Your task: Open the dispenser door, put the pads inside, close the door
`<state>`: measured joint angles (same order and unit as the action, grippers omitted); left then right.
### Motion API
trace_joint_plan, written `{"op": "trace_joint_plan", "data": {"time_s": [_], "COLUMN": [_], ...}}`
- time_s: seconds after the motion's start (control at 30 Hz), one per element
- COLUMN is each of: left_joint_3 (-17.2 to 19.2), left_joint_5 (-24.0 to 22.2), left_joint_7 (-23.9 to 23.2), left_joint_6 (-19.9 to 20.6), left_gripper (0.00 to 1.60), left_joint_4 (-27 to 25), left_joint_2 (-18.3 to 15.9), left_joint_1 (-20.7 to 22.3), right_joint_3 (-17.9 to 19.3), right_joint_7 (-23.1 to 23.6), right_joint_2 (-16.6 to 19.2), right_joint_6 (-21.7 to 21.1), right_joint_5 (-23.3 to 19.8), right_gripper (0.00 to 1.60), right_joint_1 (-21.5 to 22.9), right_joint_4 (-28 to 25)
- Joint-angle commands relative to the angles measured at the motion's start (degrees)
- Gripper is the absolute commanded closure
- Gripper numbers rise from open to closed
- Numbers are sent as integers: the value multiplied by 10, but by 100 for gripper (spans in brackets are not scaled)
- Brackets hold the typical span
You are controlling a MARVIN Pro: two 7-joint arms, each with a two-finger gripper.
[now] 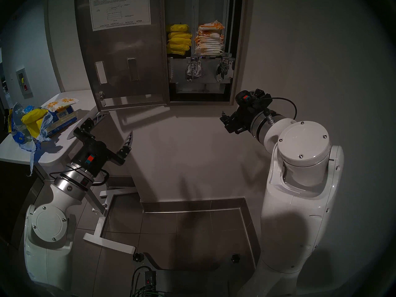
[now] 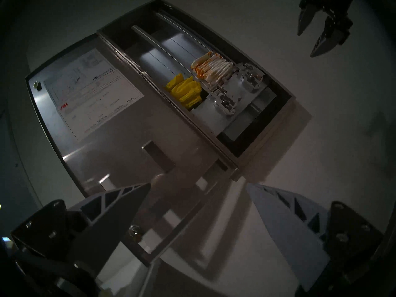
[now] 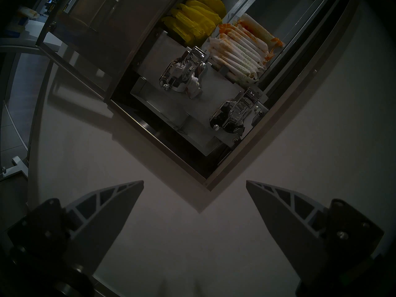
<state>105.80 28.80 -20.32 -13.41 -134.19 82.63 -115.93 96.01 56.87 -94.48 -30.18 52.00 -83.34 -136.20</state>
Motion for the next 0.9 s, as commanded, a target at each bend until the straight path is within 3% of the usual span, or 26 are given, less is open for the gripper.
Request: {"op": "trace_joint_plan", "data": {"time_s": [0.0,0.53,0.87], "left_joint_3": [23,23,18], "left_joint_5": [55,198,271], "left_joint_7": [-21,-73,-113], "left_joint_6": [35,166,244], "left_gripper": [0,0,0], "left_joint_4": [-32,-47,-20], "left_joint_2": [-47,-139,-195], "left_joint_1": [63,145,199], "right_joint_3": [1,2,2], "right_joint_7": [-7,-6,-6], "right_joint_2": [1,1,1], "right_joint_6": [2,3,3], "right_joint_5": [1,0,-1], "right_gripper": [0,0,0], "right_joint_1": [10,10,10], "right_joint_4": [-15,-15,-15]}}
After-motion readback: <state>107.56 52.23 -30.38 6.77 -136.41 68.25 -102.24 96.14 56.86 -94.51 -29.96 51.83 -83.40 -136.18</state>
